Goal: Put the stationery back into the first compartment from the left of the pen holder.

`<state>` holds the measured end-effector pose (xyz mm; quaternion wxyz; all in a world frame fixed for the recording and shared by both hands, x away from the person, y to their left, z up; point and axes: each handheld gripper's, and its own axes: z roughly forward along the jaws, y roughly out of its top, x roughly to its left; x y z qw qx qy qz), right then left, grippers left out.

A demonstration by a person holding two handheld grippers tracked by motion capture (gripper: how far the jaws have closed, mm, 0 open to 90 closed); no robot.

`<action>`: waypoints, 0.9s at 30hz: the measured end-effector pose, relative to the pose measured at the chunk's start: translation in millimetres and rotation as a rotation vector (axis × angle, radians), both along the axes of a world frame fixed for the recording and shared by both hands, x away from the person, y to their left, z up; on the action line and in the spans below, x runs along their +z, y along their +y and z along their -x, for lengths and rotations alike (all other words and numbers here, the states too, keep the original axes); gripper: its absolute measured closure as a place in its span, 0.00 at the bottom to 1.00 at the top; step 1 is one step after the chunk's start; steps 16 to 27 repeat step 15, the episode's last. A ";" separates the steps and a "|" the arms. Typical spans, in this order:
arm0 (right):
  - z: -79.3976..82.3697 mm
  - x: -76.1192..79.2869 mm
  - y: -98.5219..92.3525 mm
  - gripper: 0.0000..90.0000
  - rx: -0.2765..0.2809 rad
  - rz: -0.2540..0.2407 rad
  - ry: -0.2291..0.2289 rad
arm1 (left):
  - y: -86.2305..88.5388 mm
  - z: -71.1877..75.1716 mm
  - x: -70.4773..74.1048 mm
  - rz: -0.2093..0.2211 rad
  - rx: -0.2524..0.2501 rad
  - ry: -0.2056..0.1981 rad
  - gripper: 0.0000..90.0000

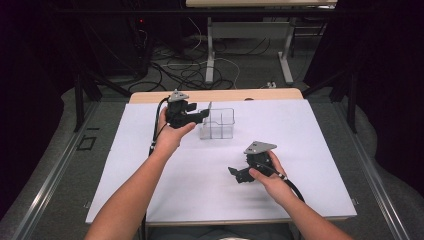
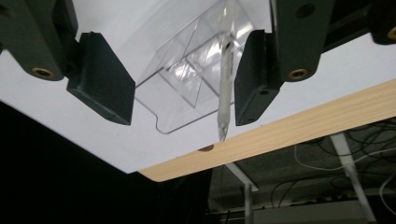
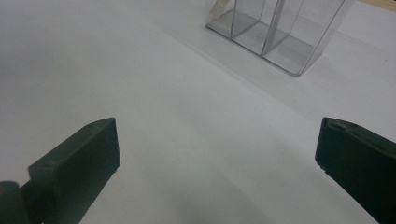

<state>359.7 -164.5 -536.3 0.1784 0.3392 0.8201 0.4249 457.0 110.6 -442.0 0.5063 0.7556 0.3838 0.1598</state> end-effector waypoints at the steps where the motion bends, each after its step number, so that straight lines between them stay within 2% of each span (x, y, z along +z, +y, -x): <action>1: -0.2 -0.2 -0.2 0.00 -0.002 -0.002 0.001 | 1.9 3.2 -0.7 0.018 -0.013 0.003 0.36; 3: -0.4 -0.4 -0.4 0.00 -0.001 -0.001 0.001 | 5.4 11.9 -2.1 0.026 -0.020 -0.008 0.34; 5: 0.0 0.4 -0.9 0.00 -0.003 0.003 0.008 | 8.5 21.0 -4.1 0.000 -0.011 -0.024 0.28; 6: 0.2 1.2 -1.4 0.00 -0.001 0.010 0.016 | 10.5 25.0 -5.2 -0.007 -0.008 -0.013 0.27; 8: -0.6 0.6 -1.7 0.00 -0.004 -0.001 0.005 | 15.5 32.6 -8.6 0.030 -0.008 0.026 0.27; 10: -0.6 0.8 -2.5 0.00 -0.010 0.004 0.005 | 21.4 40.9 -12.3 0.028 0.001 0.028 0.26; 12: -0.9 1.0 -3.2 0.00 -0.007 0.000 0.005 | 26.8 47.9 -18.0 0.051 0.006 0.058 0.25; 13: -1.1 1.6 -4.1 0.00 -0.003 0.008 0.009 | 30.9 50.5 -20.5 0.046 -0.005 0.062 0.25; 15: -1.5 0.7 -4.8 0.00 -0.009 0.001 0.005 | 35.5 56.2 -26.3 0.040 0.012 0.063 0.19; 27: -1.5 0.7 -4.8 0.00 -0.009 0.001 0.005 | 35.5 56.2 -26.3 0.040 0.012 0.063 0.19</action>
